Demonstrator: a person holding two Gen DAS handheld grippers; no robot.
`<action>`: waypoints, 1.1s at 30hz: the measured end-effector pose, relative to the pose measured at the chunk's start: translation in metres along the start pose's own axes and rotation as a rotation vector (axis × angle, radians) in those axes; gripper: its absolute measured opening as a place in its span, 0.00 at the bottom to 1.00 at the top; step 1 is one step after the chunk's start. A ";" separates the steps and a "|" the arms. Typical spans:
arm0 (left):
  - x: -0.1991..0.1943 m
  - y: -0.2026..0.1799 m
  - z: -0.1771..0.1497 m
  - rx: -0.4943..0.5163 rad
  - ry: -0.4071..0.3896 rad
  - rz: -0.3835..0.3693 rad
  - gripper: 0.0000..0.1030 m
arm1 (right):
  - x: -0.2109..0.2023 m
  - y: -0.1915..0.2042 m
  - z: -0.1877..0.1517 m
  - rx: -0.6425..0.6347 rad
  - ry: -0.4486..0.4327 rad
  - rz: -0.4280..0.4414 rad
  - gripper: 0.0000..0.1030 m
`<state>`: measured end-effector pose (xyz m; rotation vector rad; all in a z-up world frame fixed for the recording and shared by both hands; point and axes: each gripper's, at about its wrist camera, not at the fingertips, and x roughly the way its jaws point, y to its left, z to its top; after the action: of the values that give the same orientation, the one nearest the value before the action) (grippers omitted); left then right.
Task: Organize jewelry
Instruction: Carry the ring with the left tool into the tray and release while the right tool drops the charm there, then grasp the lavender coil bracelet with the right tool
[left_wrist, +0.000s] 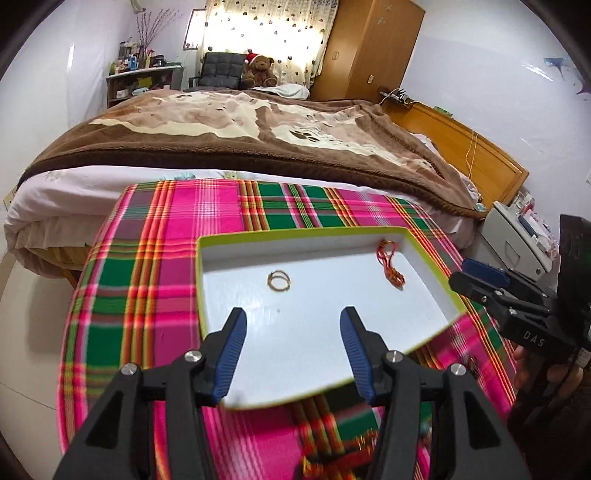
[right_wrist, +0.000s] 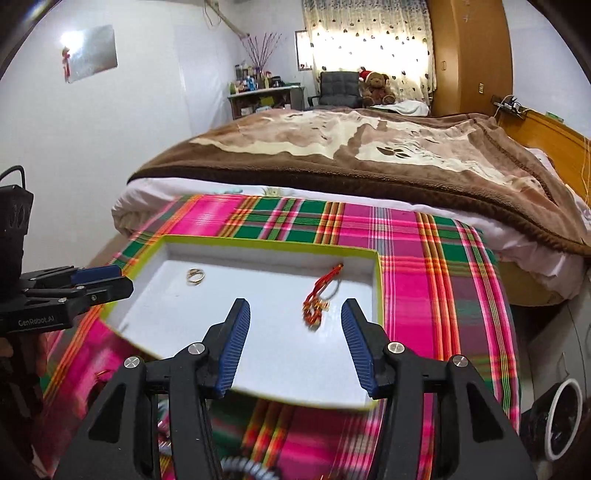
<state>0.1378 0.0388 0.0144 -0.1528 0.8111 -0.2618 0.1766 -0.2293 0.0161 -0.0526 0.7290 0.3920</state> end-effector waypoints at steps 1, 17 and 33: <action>-0.007 -0.001 -0.004 0.008 -0.007 0.005 0.53 | -0.006 0.001 -0.004 0.006 -0.009 0.001 0.51; -0.045 -0.005 -0.078 -0.002 0.016 -0.010 0.58 | -0.058 0.014 -0.084 0.081 0.036 0.036 0.51; -0.041 0.001 -0.102 -0.020 0.085 -0.017 0.58 | -0.058 0.026 -0.124 0.070 0.136 -0.003 0.50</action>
<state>0.0364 0.0485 -0.0270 -0.1688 0.8977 -0.2780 0.0488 -0.2470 -0.0366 -0.0141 0.8762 0.3617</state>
